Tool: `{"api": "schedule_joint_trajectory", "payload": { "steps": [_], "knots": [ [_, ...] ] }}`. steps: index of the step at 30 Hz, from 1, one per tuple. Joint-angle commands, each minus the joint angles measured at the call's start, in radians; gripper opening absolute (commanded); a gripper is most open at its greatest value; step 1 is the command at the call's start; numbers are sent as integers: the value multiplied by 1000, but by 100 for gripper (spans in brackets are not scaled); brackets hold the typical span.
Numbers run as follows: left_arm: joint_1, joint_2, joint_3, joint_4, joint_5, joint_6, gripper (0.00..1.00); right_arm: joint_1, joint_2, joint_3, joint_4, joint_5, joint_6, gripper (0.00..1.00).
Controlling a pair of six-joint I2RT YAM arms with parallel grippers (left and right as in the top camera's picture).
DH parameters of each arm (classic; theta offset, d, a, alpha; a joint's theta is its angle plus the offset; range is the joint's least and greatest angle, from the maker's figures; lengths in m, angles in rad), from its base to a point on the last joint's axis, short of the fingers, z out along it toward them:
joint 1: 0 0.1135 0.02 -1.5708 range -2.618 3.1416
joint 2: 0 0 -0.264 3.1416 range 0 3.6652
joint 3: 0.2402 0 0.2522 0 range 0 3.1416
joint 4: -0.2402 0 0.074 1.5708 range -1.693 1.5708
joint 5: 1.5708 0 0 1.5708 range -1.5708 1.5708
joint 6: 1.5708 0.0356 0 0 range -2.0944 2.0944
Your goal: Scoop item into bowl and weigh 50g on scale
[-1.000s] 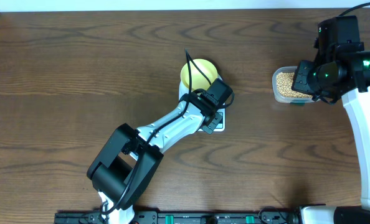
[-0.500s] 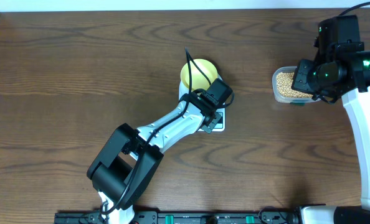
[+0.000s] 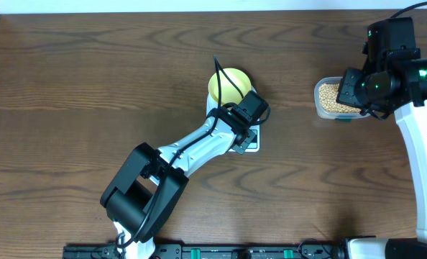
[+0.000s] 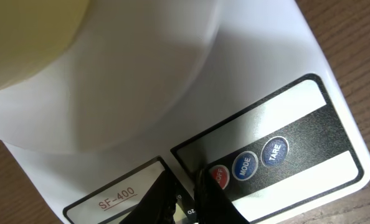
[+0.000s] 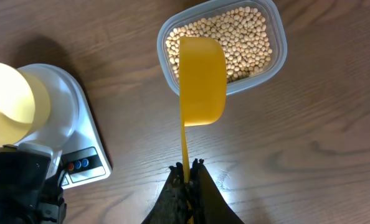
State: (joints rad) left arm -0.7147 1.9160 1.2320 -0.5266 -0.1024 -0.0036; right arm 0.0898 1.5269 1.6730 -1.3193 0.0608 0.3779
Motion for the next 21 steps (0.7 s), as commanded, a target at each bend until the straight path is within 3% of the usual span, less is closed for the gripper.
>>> {"api": "schedule_joint_trajectory", "payload": {
  "steps": [1, 21],
  "knots": [
    [3, 9, -5, -2, 16, -16, 15, -4, -2, 17, 3, 11, -13, 1],
    [3, 28, -6, 16, 16, -16, 15, -4, -2, 17, 3, 12, -13, 1]
  ]
}}
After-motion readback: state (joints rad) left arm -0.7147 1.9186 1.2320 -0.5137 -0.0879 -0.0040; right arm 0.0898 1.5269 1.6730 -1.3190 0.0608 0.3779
